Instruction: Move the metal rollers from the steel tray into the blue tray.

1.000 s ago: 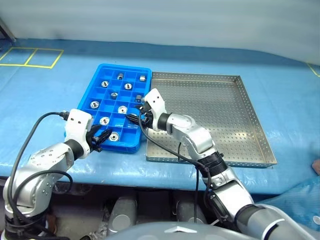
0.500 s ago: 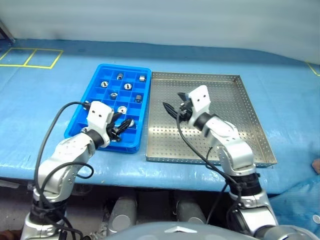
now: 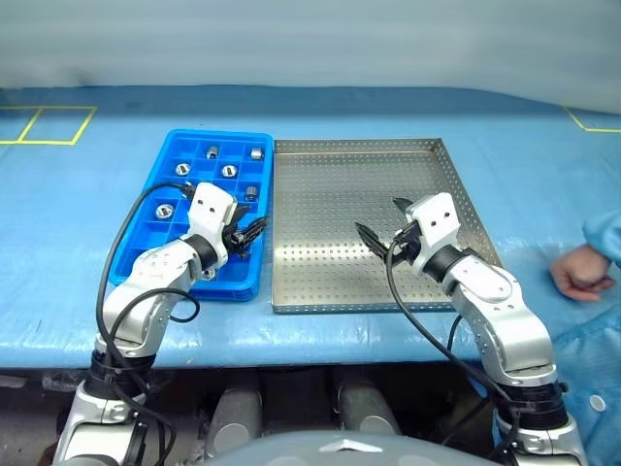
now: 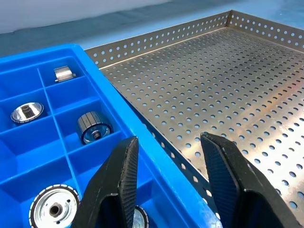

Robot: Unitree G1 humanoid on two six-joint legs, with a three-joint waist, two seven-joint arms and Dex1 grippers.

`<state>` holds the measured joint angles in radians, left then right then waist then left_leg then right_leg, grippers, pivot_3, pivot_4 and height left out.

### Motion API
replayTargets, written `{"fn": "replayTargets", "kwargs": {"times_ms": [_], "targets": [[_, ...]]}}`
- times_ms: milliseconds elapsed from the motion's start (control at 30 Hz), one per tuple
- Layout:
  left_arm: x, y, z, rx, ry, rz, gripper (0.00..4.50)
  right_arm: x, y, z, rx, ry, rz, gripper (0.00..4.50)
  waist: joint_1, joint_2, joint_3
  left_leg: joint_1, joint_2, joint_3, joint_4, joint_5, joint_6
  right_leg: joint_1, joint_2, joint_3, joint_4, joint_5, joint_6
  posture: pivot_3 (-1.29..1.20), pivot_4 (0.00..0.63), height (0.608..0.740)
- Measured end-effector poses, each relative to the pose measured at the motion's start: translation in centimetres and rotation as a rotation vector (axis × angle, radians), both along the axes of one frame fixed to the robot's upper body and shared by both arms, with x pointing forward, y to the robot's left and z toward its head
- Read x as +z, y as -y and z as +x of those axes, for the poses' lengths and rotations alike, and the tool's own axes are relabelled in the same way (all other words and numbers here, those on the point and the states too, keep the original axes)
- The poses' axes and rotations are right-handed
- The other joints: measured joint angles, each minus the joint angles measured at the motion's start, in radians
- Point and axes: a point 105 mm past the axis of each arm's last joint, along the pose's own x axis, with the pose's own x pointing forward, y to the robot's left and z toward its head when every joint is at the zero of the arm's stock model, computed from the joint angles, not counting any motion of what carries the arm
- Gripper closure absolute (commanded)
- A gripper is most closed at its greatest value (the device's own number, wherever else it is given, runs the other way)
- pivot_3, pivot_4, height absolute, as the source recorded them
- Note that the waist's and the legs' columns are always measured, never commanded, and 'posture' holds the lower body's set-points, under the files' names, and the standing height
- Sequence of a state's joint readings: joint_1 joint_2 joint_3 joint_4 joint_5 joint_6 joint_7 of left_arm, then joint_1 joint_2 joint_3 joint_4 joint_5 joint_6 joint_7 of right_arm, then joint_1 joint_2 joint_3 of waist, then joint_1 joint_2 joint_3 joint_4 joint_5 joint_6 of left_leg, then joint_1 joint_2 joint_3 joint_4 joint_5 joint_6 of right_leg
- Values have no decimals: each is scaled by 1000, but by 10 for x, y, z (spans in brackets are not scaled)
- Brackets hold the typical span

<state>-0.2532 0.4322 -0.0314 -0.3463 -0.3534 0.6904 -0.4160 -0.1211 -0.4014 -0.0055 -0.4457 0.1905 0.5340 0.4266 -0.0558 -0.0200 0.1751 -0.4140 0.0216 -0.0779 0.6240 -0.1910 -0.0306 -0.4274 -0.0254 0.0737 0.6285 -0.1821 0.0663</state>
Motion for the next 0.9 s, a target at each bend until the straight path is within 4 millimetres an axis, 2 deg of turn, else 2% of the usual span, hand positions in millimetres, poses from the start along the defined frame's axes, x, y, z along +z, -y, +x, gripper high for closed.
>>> {"fn": "replayTargets", "kwargs": {"times_ms": [67, 233, 267, 900], "targets": [[0, 2, -1, -21, -1, -6, 1693, 0, 3, 1, -24, 8, -15, 0, -5, 0, 0, 0, 0, 0, 0, 0, 0, 0, 0, 0, 0, 0, 0, -35, 150, 740], [1, 3, -1, -28, 4, -8, 184, -1, -1, 3, -25, 9, -13, 0, -10, 0, 0, 0, 0, 0, 0, 0, 0, 0, 0, 0, 0, 0, 0, -29, 150, 740], [1, 3, -2, -29, 5, -9, 52, -1, -3, 2, -18, 9, -10, 0, -10, 0, 0, 0, 0, 0, 0, 0, 0, 0, 0, 0, 0, 0, 0, -29, 150, 740], [-1, 0, 4, -3, 3, 11, 52, -11, -13, 2, 34, -35, 1, 0, -9, 0, 0, 0, 0, 0, 1, 0, 0, 0, 0, 1, 1, 0, 1, -32, 150, 740]]}}
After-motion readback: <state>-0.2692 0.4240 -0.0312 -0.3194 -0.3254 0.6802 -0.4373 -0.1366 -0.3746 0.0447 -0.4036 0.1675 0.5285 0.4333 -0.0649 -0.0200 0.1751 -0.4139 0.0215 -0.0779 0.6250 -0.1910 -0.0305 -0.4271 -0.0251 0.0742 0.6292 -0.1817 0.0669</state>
